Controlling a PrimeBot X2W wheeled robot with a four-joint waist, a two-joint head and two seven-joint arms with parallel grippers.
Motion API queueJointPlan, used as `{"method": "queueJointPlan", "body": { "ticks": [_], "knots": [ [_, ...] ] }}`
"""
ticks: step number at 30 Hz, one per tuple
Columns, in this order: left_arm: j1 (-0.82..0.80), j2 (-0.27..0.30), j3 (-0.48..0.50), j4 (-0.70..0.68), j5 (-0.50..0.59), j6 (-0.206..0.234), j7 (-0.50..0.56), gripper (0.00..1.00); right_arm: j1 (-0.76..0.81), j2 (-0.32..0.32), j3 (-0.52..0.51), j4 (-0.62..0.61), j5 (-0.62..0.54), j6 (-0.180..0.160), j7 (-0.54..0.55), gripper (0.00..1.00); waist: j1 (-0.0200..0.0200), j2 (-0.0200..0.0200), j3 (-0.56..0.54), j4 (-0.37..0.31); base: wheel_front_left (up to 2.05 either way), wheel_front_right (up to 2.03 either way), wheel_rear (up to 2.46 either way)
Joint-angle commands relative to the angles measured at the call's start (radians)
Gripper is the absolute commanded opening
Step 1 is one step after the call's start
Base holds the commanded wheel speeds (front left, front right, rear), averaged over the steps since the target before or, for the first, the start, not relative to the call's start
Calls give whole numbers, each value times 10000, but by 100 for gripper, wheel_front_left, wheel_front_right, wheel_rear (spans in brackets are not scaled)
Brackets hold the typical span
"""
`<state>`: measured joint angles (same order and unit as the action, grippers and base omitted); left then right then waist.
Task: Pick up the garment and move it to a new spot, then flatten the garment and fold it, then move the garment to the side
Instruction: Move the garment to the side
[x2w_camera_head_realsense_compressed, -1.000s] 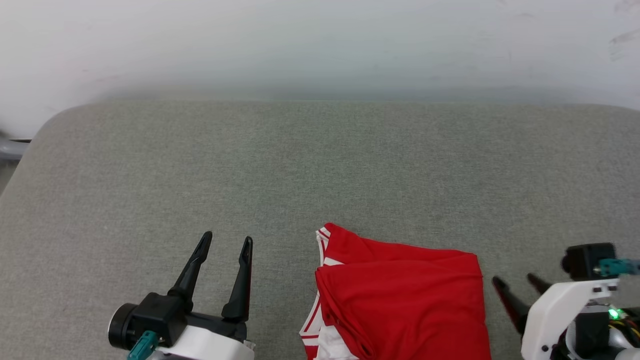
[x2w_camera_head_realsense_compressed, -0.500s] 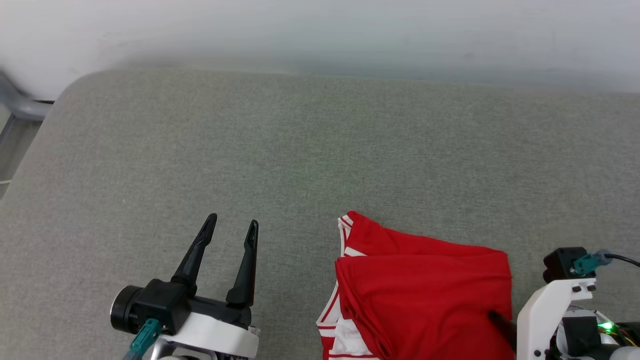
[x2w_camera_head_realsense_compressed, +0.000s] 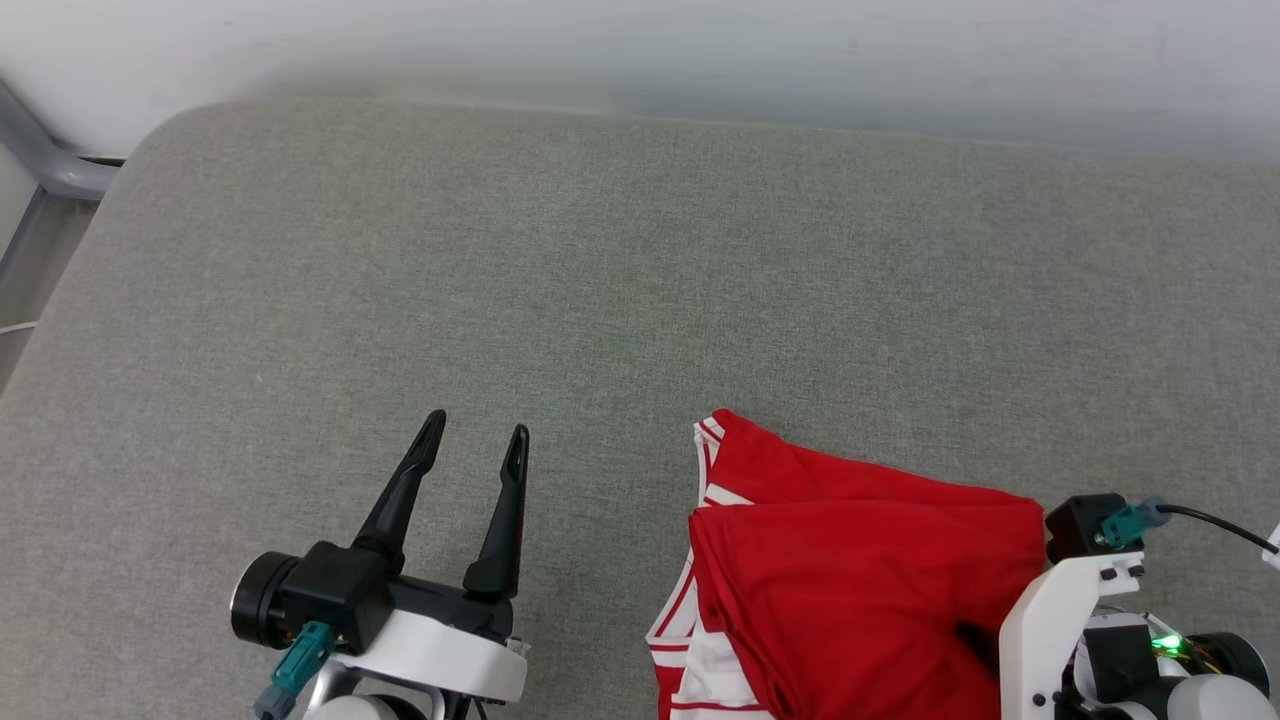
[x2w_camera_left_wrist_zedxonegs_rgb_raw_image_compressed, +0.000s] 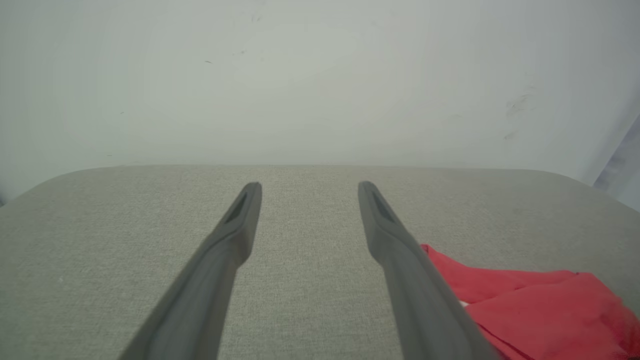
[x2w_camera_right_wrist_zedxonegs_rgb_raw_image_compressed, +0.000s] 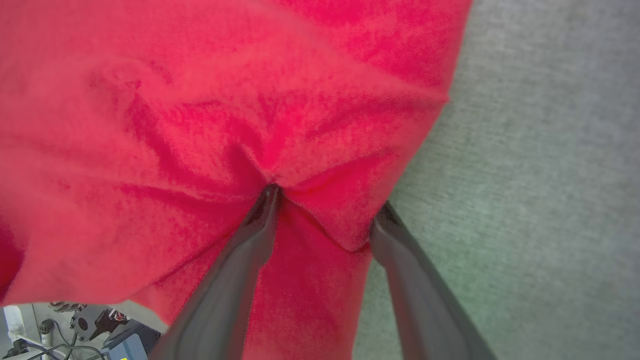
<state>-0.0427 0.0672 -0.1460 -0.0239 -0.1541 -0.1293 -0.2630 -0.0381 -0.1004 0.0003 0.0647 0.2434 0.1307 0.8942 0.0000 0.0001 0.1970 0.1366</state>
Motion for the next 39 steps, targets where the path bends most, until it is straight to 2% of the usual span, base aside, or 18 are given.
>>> {"method": "queueJointPlan", "body": {
  "ticks": [1,8,15,22,24,25,27,34,39],
  "knots": [
    [-143,40,4,17,6,-18,-21,100,97,123,202,406,16,-2,-1,0,0,-1,-10,-5,0,0,0],
    [-45,32,43,60,37,-18,-21,100,-430,-538,501,710,-129,-13,-825,0,0,-1,-175,-173,0,0,0],
    [16,60,-16,-7,27,-18,-20,100,-1098,-1795,1330,128,-485,-11,-1381,0,0,-1,-274,-557,0,0,0],
    [-224,169,-343,-178,43,-18,-20,100,-2219,-3619,2285,-685,-793,-10,-1391,0,0,-1,52,-1275,0,0,0],
    [-353,234,-506,-285,96,-18,-20,100,-2570,-4301,2551,-758,-872,-11,-1412,0,0,-1,278,-1556,0,0,0],
    [-494,291,-697,-374,115,-18,-20,100,-2922,-4932,2744,-748,-914,-8,-1509,0,0,-1,513,-1797,0,0,0],
    [-665,357,-888,-488,136,-18,-20,100,-3273,-5544,2920,-668,-874,-10,-1705,0,0,-1,784,-2055,0,0,0],
    [-1443,734,-1586,-777,273,-18,-20,100,-4459,-7358,2770,518,-736,-10,-2655,0,0,-1,1875,-2780,0,0,0],
    [-1951,1064,-1849,-873,297,-18,-20,100,-5279,-8033,2371,2214,-670,-11,-3864,0,0,-1,2654,-3096,0,0,0]
  ]
}}
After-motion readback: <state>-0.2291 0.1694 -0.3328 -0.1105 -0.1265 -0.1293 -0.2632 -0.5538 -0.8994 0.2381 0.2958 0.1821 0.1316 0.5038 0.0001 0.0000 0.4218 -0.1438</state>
